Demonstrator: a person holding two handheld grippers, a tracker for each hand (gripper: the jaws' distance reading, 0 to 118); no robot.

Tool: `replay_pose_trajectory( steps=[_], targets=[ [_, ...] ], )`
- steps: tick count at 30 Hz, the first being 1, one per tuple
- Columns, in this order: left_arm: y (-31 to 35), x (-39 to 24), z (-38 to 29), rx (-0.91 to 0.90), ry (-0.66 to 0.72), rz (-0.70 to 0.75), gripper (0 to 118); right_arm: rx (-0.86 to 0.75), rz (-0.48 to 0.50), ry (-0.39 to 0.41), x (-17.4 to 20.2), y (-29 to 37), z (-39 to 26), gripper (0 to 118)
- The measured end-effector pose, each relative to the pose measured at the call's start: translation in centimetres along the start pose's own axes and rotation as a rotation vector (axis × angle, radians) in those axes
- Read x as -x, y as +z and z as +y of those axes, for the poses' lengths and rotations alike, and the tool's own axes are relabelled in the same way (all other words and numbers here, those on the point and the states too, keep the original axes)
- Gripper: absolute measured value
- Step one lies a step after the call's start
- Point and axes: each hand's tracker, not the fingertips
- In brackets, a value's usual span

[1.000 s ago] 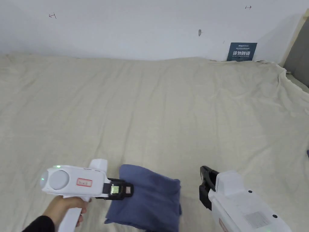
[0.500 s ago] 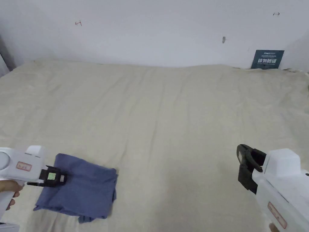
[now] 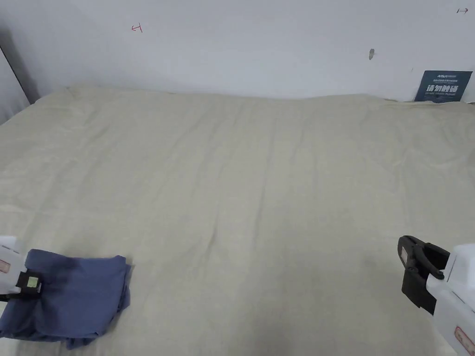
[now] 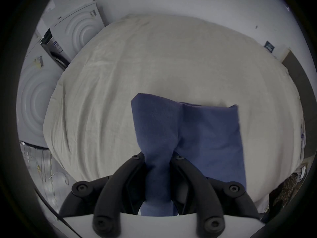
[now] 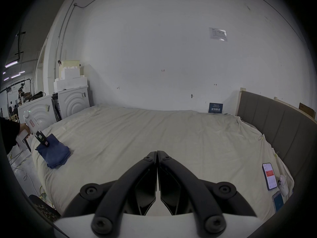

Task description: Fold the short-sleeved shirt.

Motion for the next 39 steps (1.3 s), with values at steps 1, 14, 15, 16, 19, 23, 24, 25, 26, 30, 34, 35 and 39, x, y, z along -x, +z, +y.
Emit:
replay_pose_trajectory(
  steps=[1,14,15,16,19,23,24,25,26,30,34,35,39],
  targets=[
    [-0.7,-0.4,-0.3,0.019,-0.004,0.040,21,0.005,-0.001,-0.003,-0.1,-0.1,-0.2,0],
    [5.5,-4.6,-1.8,-0.323,0.026,0.197,102,-0.007,-0.008,-0.006,-1.8,2.8,0.6,0],
    [6.0,-4.5,-1.6,-0.373,0.027,0.170,101,-0.017,-0.013,-0.007,-1.9,3.3,0.9,0],
    [7.4,-5.1,-1.7,-0.418,0.025,0.159,101,-0.025,-0.021,-0.005,-2.0,3.7,1.3,0],
    [11.5,-7.5,-2.0,-0.561,0.030,0.145,101,-0.050,-0.040,0.005,-2.4,5.2,2.4,0],
    [16.9,-11.0,-2.9,-0.740,0.018,0.124,101,-0.082,-0.073,0.013,-3.1,7.0,3.9,0],
    [18.0,-11.9,-3.1,-0.779,0.012,0.129,101,-0.090,-0.086,0.012,-3.2,7.5,4.3,0],
    [19.3,-12.9,-3.3,-0.818,0.012,0.136,101,-0.103,-0.093,0.005,-3.8,7.7,4.4,0],
    [20.5,-13.9,-3.7,-0.866,0.001,0.137,101,-0.119,-0.099,-0.002,-4.0,8.2,4.8,0],
    [24.8,-18.8,-5.7,-1.012,-0.030,0.130,101,-0.156,-0.133,0.003,-4.4,9.9,6.2,0],
    [26.7,-22.9,-7.5,-1.139,-0.069,0.123,101,-0.190,-0.148,-0.003,-5.1,10.9,6.7,0],
    [27.6,-24.5,-8.5,-1.166,-0.063,0.099,101,-0.195,-0.152,-0.003,-5.3,11.2,6.7,0],
    [28.2,-28.1,-10.6,-1.247,-0.040,0.072,98,-0.217,-0.163,-0.010,-5.7,11.9,6.4,0]
  ],
)
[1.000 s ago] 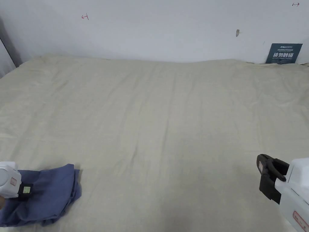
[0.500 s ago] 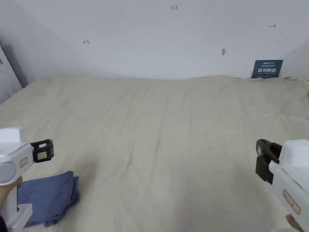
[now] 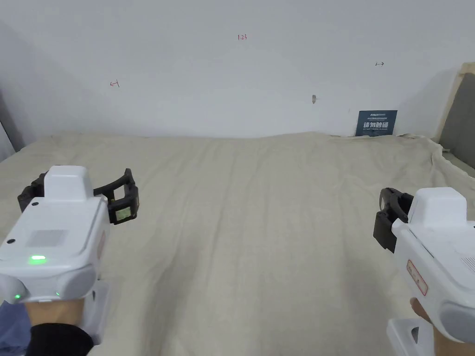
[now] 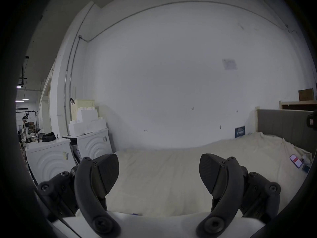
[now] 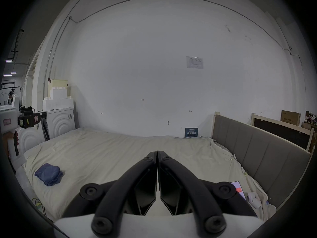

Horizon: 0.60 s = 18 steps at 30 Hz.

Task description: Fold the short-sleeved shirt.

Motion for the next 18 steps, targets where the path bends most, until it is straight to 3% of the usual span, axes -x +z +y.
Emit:
replay_pose_trajectory(
  steps=[1,4,8,9,11,18],
  targets=[
    [0.5,-0.8,-0.2,-0.032,0.005,-0.005,96,-0.006,-0.003,-0.003,-0.1,0.2,0.0,0],
    [1.4,-2.8,-1.1,-0.063,0.029,-0.010,70,-0.014,-0.012,-0.005,-0.4,0.4,-0.1,0],
    [2.0,-4.1,-2.4,-0.075,0.115,-0.079,13,-0.032,-0.020,-0.009,-0.6,0.8,0.0,0],
    [2.2,-4.3,-2.7,-0.077,0.119,-0.079,6,-0.035,-0.021,-0.007,-0.6,0.9,0.0,0],
    [2.5,-4.8,-3.2,-0.083,0.134,-0.089,0,-0.042,-0.027,0.000,-0.5,1.0,0.1,0],
    [2.6,-5.5,-3.3,-0.071,0.133,-0.146,0,-0.052,-0.033,0.009,-0.2,1.3,0.0,0]
  ],
)
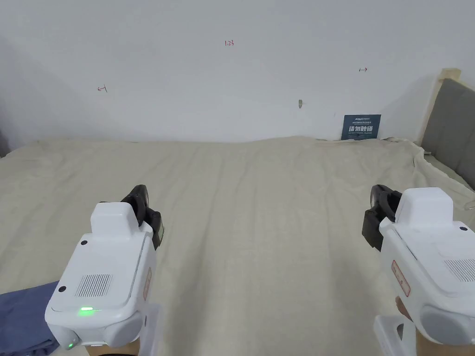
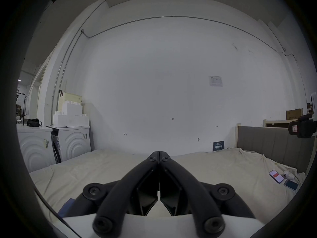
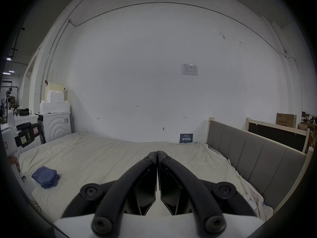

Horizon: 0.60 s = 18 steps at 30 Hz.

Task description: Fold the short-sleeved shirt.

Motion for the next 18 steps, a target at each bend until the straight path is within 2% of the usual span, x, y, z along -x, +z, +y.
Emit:
replay_pose_trajectory(
  steps=[18],
  targets=[
    [0.28,-0.65,0.03,0.008,-0.003,-0.025,0,0.000,0.000,-0.010,0.12,0.65,-0.23,0]
  ],
)
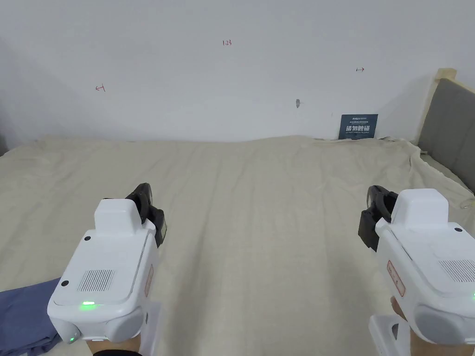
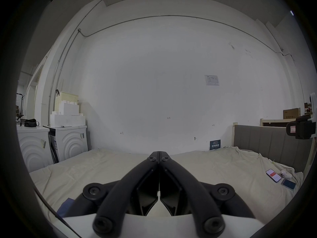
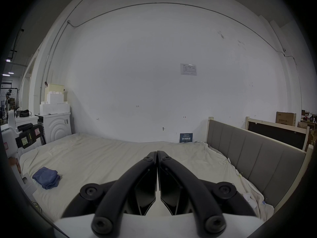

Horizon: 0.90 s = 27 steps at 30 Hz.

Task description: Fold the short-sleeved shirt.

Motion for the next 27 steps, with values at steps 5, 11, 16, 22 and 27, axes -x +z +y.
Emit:
replay_pose_trajectory(
  steps=[5,11,16,22,27],
  targets=[
    [0.10,0.04,-0.02,0.001,0.005,0.000,0,-0.004,0.000,-0.001,-0.05,0.10,0.12,0],
    [0.19,-0.12,-0.02,0.002,-0.002,-0.005,0,-0.003,0.005,0.001,0.02,0.27,0.25,0],
    [0.36,-0.30,0.01,0.000,-0.010,-0.009,0,-0.004,0.006,-0.002,0.00,0.44,0.21,0],
    [0.40,-0.33,-0.03,0.001,-0.004,-0.010,0,-0.004,0.008,0.000,0.01,0.54,0.19,0],
    [0.41,-0.21,0.02,0.000,0.000,-0.012,0,-0.003,0.009,0.004,0.01,0.60,0.19,0]
  ],
)
